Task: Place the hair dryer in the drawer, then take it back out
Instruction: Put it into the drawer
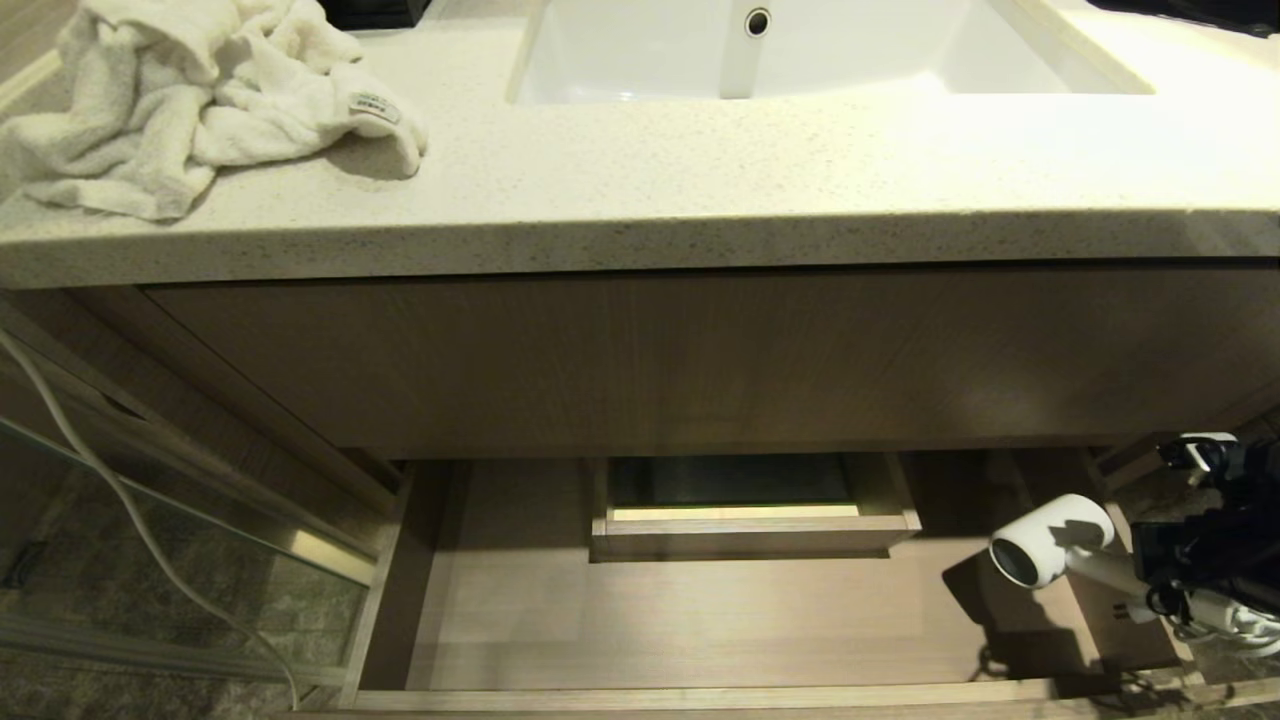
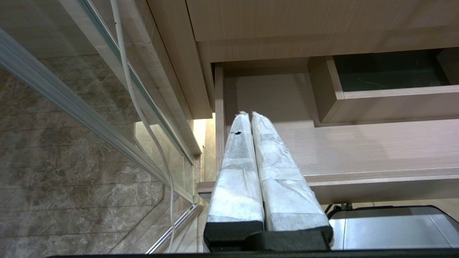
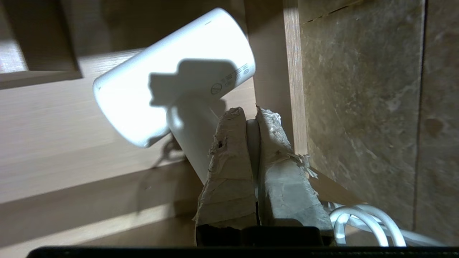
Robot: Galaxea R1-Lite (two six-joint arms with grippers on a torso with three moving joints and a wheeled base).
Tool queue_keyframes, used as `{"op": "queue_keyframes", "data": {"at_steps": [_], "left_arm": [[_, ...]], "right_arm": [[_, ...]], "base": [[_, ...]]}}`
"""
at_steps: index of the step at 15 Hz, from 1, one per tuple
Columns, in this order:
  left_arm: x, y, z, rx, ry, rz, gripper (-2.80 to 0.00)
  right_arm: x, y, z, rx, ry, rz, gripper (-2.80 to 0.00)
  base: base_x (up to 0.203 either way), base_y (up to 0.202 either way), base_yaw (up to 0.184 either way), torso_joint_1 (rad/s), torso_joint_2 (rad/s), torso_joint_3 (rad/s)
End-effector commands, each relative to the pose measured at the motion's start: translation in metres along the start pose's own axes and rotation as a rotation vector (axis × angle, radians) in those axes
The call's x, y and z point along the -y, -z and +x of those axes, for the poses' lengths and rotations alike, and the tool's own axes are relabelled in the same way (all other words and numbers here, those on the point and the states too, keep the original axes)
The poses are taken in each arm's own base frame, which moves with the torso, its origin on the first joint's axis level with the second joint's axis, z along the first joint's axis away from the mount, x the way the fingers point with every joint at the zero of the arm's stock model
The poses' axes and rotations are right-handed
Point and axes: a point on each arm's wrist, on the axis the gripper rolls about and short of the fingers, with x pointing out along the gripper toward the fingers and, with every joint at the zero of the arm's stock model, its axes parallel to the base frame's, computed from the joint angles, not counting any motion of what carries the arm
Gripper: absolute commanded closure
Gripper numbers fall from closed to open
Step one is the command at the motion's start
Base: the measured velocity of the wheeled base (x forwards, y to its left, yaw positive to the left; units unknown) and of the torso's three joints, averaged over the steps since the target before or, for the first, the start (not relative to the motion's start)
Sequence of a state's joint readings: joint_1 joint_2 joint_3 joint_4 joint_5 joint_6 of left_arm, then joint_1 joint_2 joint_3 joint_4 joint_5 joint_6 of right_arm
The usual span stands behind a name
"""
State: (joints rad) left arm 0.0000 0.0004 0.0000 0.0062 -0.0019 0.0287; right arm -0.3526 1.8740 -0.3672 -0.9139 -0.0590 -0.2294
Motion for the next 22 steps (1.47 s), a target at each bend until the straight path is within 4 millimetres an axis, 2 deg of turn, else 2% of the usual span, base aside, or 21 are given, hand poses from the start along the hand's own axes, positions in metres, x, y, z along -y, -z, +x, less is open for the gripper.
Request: {"op": "queue_keyframes", "data": {"at_steps": [1,4,7,8,10,16,22], "left_arm": [[0.0,0.0,0.0,-0.003,0.0,0.0,0.0],[0.0,0.0,0.0,-0.003,0.0,0.0,0.0],[0.0,0.0,0.0,-0.003,0.0,0.0,0.0],[0.0,0.0,0.0,-0.003,0.0,0.0,0.0],[0.0,0.0,0.0,-0.003,0.0,0.0,0.0],[0.0,0.0,0.0,-0.003,0.0,0.0,0.0],[0.0,0.0,0.0,-0.003,0.0,0.0,0.0]], "right_arm": [[-0.008,0.027,0.02,-0.016,0.003,-0.005,0.0],[-0.012,0.043,0.034,0.055,0.021,-0.025,0.0],[-0.021,0.074,0.056,-0.033,-0.011,-0.052,0.0],[-0.023,0.077,0.065,-0.033,-0.018,-0.056,0.0],[-0.026,0.07,0.081,0.024,-0.033,-0.075,0.0],[-0.056,0.054,0.09,0.129,-0.175,-0.183,0.0],[-0.064,0.077,0.124,0.084,-0.183,-0.199,0.0]], "base": [[0.0,0.0,0.0,0.0,0.0,0.0],[0.0,0.0,0.0,0.0,0.0,0.0],[0.0,0.0,0.0,0.0,0.0,0.0],[0.0,0.0,0.0,0.0,0.0,0.0],[0.0,0.0,0.0,0.0,0.0,0.0],[0.0,0.0,0.0,0.0,0.0,0.0],[0.0,0.0,0.0,0.0,0.0,0.0]]}}
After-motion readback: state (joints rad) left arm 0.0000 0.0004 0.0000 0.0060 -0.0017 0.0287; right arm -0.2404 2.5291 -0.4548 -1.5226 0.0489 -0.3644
